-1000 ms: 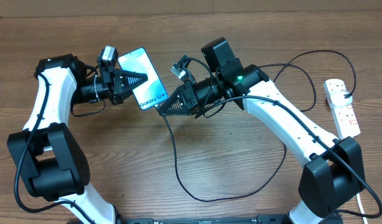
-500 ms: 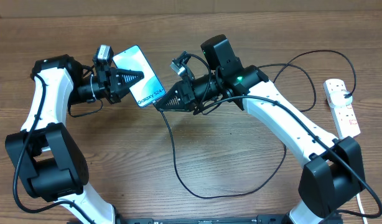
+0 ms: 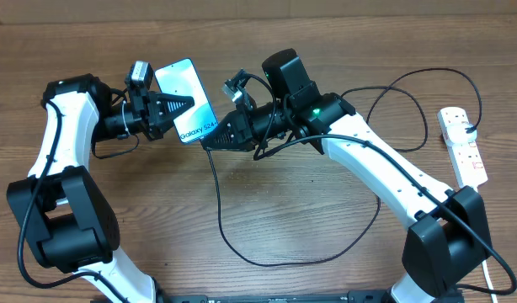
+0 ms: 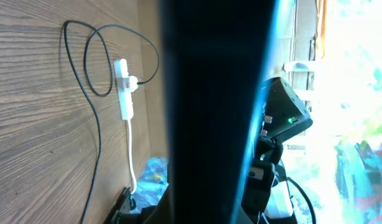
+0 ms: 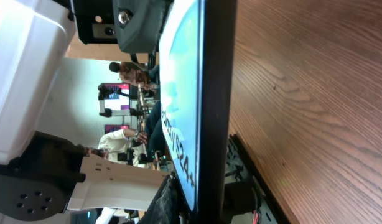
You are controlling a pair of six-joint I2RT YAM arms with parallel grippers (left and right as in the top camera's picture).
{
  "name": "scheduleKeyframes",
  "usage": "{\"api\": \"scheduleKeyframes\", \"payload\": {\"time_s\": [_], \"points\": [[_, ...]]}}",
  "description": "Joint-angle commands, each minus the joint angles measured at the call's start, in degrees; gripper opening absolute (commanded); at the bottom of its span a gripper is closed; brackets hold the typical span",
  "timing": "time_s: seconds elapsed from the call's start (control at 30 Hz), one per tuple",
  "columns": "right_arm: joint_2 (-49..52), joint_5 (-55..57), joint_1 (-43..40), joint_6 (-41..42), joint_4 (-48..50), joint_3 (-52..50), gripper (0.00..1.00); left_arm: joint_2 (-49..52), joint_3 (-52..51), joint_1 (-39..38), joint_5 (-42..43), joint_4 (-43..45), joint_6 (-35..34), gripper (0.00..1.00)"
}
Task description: Plug charger to phone and switch on socket
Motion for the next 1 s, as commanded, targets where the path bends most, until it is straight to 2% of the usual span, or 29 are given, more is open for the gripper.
{"api": "scheduleKeyframes", "payload": {"time_s": [0.0, 0.2, 0.23, 0.3, 0.33, 0.37, 0.57, 0.67, 0.9, 0.97], "points": [[0.1, 9.4, -1.5, 2.2, 4.2, 0.6, 0.04, -1.4, 0.3, -1.4, -0.1, -1.5, 0.9, 0.04], [0.1, 10.2, -1.5, 4.5, 9.5, 0.6, 0.04, -1.4, 0.3, -1.4, -0.1, -1.9, 0.9, 0.04], [0.1, 10.1, -1.5, 4.5, 9.7, 0.6, 0.2, -1.4, 0.3, -1.4, -0.1, -1.9, 0.9, 0.04], [0.1, 8.8, -1.5, 3.4, 9.7, 0.6, 0.63, -1.4, 0.3, -1.4, -0.1, -1.9, 0.9, 0.04], [0.1, 7.0, -1.5, 1.9, 9.5, 0.6, 0.73, -1.4, 0.3, -1.4, -0.1, -1.9, 0.9, 0.04], [0.1, 5.0, -1.5, 0.4, 8.6, 0.6, 0.75, -1.4, 0.3, -1.4, -0.1, -1.9, 1.0, 0.04], [0.1, -4.7, -1.5, -11.3, -3.9, 0.6, 0.76, -1.4, 0.3, -1.4, 0.1, -0.9, 1.1, 0.04], [0.1, -5.6, -1.4, -15.1, -9.2, 0.6, 0.72, -1.4, 0.3, -1.4, 0.1, -0.6, 1.1, 0.04], [0.1, -5.6, -1.4, -15.0, -8.2, 0.6, 0.51, -1.4, 0.3, -1.4, 0.1, -0.6, 1.1, 0.04], [0.1, -5.6, -1.3, -15.0, -7.5, 0.6, 0.42, -1.4, 0.3, -1.4, 0.2, -0.6, 1.1, 0.04]]}}
